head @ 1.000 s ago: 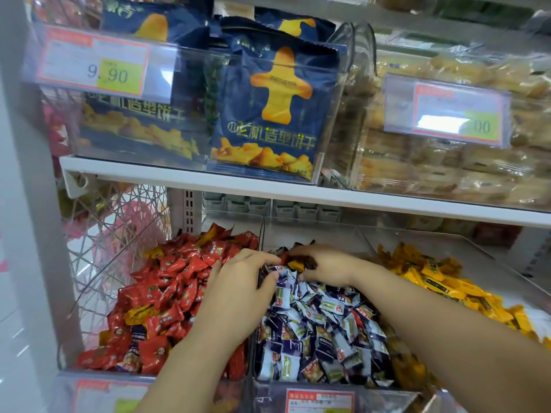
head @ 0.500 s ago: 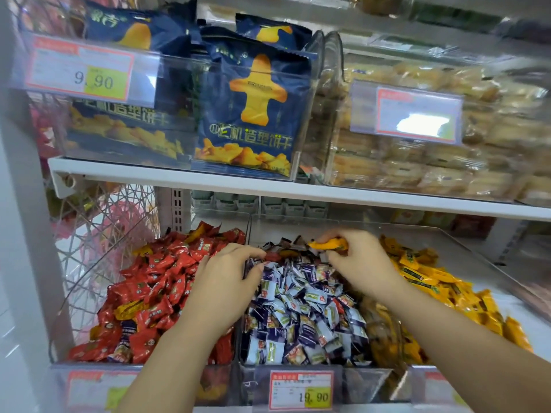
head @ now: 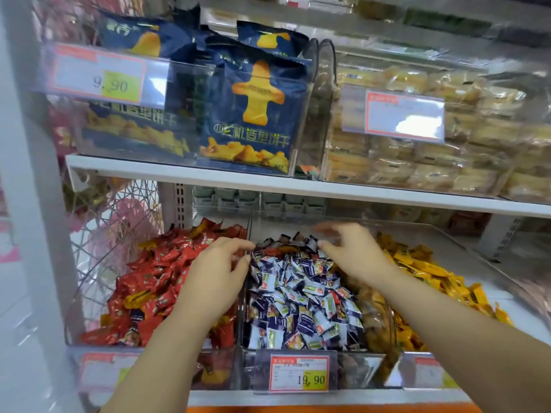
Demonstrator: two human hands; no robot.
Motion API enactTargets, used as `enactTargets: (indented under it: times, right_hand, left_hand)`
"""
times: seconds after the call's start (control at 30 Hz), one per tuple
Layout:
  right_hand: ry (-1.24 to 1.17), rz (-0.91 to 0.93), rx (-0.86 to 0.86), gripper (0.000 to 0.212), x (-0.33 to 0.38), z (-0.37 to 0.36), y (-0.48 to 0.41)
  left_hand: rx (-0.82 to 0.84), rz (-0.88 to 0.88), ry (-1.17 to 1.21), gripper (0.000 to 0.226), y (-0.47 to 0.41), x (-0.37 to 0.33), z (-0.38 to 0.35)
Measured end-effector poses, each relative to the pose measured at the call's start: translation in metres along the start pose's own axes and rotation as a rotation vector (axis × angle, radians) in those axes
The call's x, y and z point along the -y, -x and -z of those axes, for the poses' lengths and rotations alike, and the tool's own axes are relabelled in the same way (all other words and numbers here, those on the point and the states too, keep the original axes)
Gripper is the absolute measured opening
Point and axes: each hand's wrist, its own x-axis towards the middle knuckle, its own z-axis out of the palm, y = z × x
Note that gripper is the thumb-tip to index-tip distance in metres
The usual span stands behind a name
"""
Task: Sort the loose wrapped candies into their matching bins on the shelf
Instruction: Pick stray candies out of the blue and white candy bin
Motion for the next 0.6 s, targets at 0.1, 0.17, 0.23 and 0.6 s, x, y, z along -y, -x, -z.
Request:
enactTargets:
  times: [0.1,0.17,0.23,0.6]
  right_hand:
    - [0.001,0.023,0.204,0.036,0.019,-0.035,-0.025]
    - [0.046,0.034,0.283,0.04,0.026,-0.054,-0.04]
    - [0.089,0.059,0.346,0.039,0.028,-0.067,-0.052]
    - [-0.033,0.029,0.005,0.028,0.011,-0.032,-0.03]
  left_hand:
    - [0.014,0.005,0.002,0.025,-0.003,0.005,0.004]
    - [0.027,0.004,0.003,0.026,-0.005,0.007,0.005]
    - [0.036,-0.002,-0.001,0.027,-0.006,0.009,0.006]
    - [-0.012,-0.022,-0.031,0.025,-0.013,0.008,0.001]
